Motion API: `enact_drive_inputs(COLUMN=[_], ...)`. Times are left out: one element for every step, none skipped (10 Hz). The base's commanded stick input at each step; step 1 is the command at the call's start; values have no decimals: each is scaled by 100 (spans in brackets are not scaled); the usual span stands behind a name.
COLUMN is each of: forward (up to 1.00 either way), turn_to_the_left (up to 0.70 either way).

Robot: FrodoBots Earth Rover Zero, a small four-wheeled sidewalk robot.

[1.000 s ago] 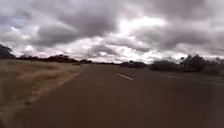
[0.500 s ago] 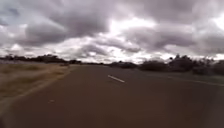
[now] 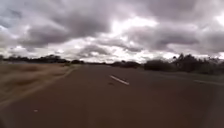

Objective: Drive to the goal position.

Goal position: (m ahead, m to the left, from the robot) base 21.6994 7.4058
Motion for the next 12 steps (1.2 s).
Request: enact_drive_inputs(forward=[100,100,100,100,100,100,100,100,100,100,100,100], turn_to_the_left=[4,4,5,21,44,44,38,17,4,4,4,4])
